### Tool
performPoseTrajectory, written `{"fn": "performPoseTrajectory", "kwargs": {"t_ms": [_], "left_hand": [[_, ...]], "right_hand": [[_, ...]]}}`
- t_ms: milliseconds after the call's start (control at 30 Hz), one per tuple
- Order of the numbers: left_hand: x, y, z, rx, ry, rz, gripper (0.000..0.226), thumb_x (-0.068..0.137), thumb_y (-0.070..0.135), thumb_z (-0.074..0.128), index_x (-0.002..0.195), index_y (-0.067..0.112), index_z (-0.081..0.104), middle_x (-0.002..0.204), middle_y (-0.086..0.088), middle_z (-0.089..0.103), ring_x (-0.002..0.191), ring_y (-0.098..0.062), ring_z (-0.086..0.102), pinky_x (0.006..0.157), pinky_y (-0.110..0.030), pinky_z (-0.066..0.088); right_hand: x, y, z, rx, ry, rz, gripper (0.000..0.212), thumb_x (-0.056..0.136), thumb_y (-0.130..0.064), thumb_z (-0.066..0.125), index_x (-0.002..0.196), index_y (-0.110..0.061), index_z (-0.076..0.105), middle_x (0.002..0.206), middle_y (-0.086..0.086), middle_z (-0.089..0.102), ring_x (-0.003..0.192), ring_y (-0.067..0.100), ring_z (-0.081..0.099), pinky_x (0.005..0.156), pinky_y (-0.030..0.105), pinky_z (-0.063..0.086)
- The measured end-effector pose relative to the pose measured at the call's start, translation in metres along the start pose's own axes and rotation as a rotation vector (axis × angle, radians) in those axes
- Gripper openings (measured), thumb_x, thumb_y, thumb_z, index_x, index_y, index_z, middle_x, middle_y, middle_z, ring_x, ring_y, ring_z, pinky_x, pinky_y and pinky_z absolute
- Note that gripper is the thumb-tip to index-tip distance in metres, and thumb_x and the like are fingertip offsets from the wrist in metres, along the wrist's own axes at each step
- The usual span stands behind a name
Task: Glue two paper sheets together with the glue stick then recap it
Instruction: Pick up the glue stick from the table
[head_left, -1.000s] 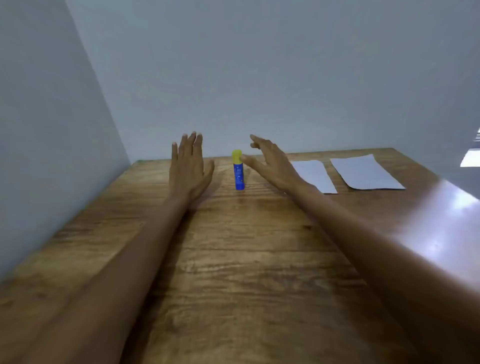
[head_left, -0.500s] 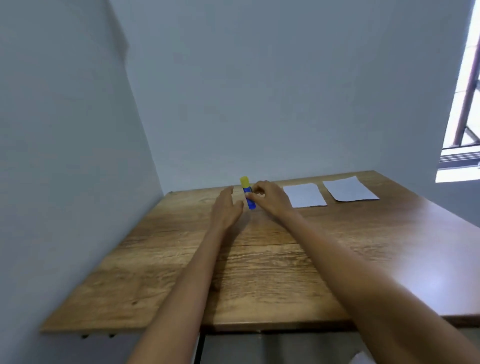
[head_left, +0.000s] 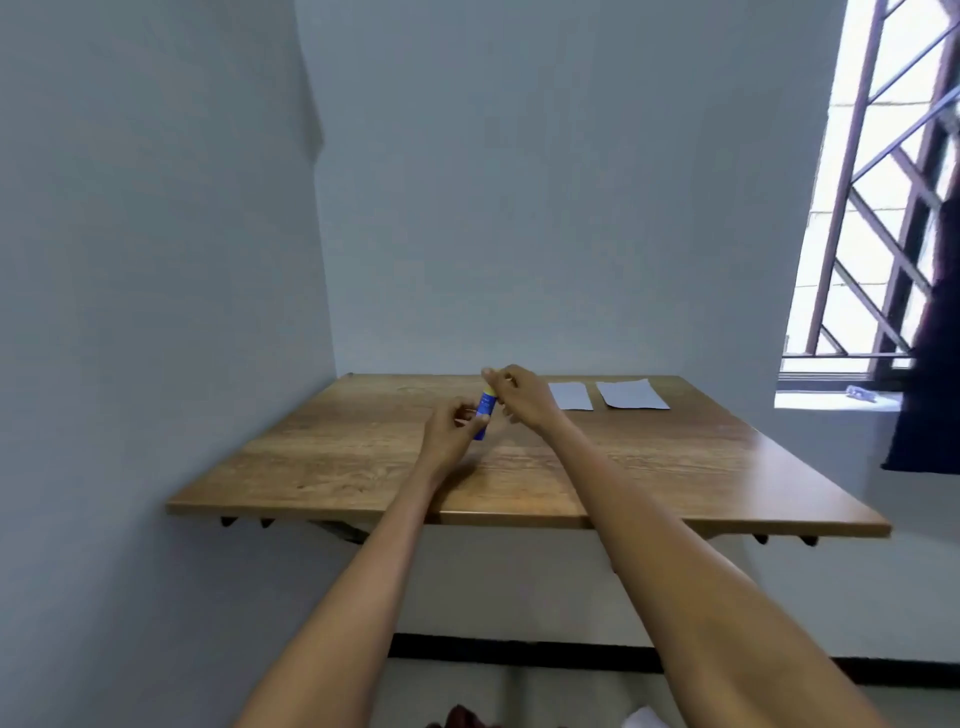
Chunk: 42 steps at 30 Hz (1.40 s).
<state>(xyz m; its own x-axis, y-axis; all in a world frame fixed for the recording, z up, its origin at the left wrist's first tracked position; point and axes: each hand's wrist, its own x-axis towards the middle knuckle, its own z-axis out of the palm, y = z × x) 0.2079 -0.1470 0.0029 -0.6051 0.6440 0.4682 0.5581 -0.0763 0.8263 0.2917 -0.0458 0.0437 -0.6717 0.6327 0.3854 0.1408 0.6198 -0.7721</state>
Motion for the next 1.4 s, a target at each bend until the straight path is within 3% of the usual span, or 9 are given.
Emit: {"fn": "performPoseTrajectory", "kwargs": {"t_ms": [100,333,500,667,800,933,1067,1233,1400], "left_hand": [[-0.012,0.005,-0.003,0.025,-0.004,0.005,0.023,0.088,0.007,0.060,0.110,-0.001,0.059,0.100,-0.010,0.060,0.093,-0.022,0.057,0.084,-0.035,0.049],[-0.036,0.013,-0.013,0.096,-0.049,0.085,0.028,0.085,0.009,0.066,0.111,0.004,0.059,0.099,-0.005,0.059,0.089,-0.016,0.056,0.078,-0.027,0.049],[-0.048,0.020,-0.014,0.147,0.001,0.182,0.016,0.077,0.015,0.076,0.089,0.011,0.066,0.080,0.004,0.063,0.069,-0.004,0.056,0.059,-0.009,0.046],[-0.048,0.023,-0.026,0.222,0.013,0.160,0.021,0.077,0.013,0.075,0.091,0.000,0.067,0.087,-0.010,0.067,0.076,-0.017,0.057,0.071,-0.033,0.049],[-0.047,0.022,-0.037,0.266,-0.061,0.155,0.015,0.084,0.011,0.065,0.091,-0.001,0.070,0.092,-0.016,0.070,0.079,-0.016,0.058,0.074,-0.036,0.048],[-0.048,0.015,-0.037,0.232,-0.015,0.111,0.018,0.087,0.013,0.063,0.097,0.000,0.070,0.094,-0.013,0.069,0.083,-0.014,0.057,0.071,-0.024,0.043],[-0.047,0.016,-0.027,0.127,0.021,0.060,0.019,0.089,0.012,0.061,0.103,0.000,0.065,0.095,-0.011,0.064,0.086,-0.016,0.056,0.070,-0.021,0.043],[-0.036,0.018,-0.014,-0.152,0.099,-0.072,0.027,0.090,0.012,0.059,0.114,0.001,0.055,0.110,-0.020,0.064,0.101,-0.031,0.063,0.092,-0.042,0.052],[-0.019,0.020,0.000,-0.387,0.220,-0.136,0.034,0.088,0.007,0.063,0.119,-0.006,0.057,0.104,-0.018,0.063,0.095,-0.025,0.062,0.087,-0.037,0.054]], "right_hand": [[-0.004,-0.014,-0.009,-0.132,-0.002,-0.003,0.039,0.094,-0.050,0.045,0.072,-0.018,0.048,0.071,0.000,0.053,0.066,0.020,0.053,0.069,0.040,0.052],[-0.022,-0.031,-0.027,-0.256,-0.233,-0.027,0.028,0.092,-0.036,0.058,0.074,-0.017,0.050,0.067,0.002,0.058,0.051,0.013,0.054,0.047,0.019,0.042],[-0.040,-0.032,-0.029,-0.220,-0.287,0.031,0.014,0.091,-0.019,0.058,0.082,-0.007,0.057,0.071,0.009,0.059,0.057,0.018,0.057,0.052,0.023,0.048],[-0.045,-0.037,-0.022,-0.177,-0.318,0.012,0.016,0.095,-0.019,0.052,0.088,-0.005,0.055,0.073,0.008,0.058,0.060,0.017,0.056,0.056,0.024,0.050],[-0.046,-0.038,-0.026,-0.173,-0.377,-0.109,0.009,0.096,-0.014,0.052,0.102,-0.007,0.053,0.082,0.004,0.056,0.071,0.014,0.055,0.068,0.024,0.050],[-0.045,-0.039,-0.039,-0.221,-0.384,-0.129,0.025,0.094,-0.013,0.055,0.117,-0.003,0.055,0.099,0.013,0.061,0.086,0.018,0.057,0.086,0.036,0.048],[-0.048,-0.034,-0.043,0.032,-0.203,-0.055,0.024,0.094,-0.014,0.049,0.116,-0.006,0.056,0.091,0.006,0.058,0.074,0.012,0.054,0.069,0.026,0.046],[-0.050,-0.017,-0.030,0.605,0.029,0.311,0.024,0.095,-0.017,0.031,0.095,-0.007,0.053,0.069,0.004,0.039,0.057,0.014,0.038,0.045,0.022,0.037],[-0.045,0.001,-0.009,0.634,-0.123,0.480,0.020,0.101,-0.017,0.038,0.085,-0.010,0.048,0.065,0.002,0.033,0.051,0.009,0.028,0.033,0.013,0.028]]}}
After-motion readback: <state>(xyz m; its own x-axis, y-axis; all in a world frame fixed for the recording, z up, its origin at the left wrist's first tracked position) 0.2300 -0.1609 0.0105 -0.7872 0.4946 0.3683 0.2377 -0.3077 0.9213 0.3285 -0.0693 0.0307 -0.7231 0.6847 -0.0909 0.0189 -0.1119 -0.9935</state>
